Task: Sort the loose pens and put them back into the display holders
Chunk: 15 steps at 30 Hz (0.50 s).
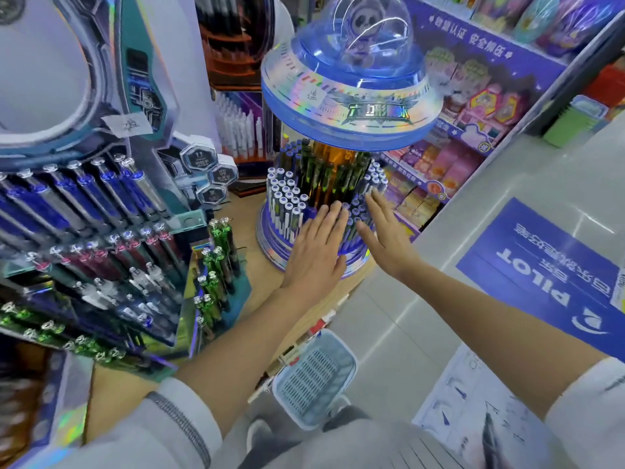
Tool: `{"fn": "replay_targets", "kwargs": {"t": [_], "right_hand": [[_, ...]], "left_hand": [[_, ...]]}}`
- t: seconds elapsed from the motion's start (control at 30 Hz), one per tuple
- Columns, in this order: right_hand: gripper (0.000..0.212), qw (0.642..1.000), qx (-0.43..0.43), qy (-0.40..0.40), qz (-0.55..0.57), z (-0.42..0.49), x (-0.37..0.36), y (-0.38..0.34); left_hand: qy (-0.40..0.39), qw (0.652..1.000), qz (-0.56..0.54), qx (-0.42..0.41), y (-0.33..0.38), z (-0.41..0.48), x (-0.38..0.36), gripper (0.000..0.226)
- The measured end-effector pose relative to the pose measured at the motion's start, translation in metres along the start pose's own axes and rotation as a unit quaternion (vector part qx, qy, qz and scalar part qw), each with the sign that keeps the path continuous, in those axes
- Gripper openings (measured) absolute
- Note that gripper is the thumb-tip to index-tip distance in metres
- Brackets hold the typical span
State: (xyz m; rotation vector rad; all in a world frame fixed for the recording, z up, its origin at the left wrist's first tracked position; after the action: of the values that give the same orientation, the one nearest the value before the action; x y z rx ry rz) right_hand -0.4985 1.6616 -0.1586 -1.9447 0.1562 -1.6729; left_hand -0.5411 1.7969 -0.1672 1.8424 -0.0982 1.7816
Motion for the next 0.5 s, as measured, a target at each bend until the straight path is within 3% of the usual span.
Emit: {"fn": "replay_targets", "kwargs": {"t": [0.5], "right_hand": [[0.072,0.983,0.176,-0.035,-0.036,-0.005,-0.009,0.000]], "left_hand": [[0.080,0.969,-0.001,0.236,0.018,-0.026,0.002,0.077]]}}
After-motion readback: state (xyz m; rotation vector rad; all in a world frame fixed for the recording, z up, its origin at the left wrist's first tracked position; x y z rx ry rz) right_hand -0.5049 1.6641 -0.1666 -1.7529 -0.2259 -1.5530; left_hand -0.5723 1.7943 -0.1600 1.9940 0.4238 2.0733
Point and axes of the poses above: each hand's wrist, its own z-axis towards the middle knuckle, its own x-axis out of the back of the hand, y = z × x, the point moved 7 cm from there along z, towards the middle knuckle, and after that the axes turned 14 degrees about -y, right-handed, at the moved point
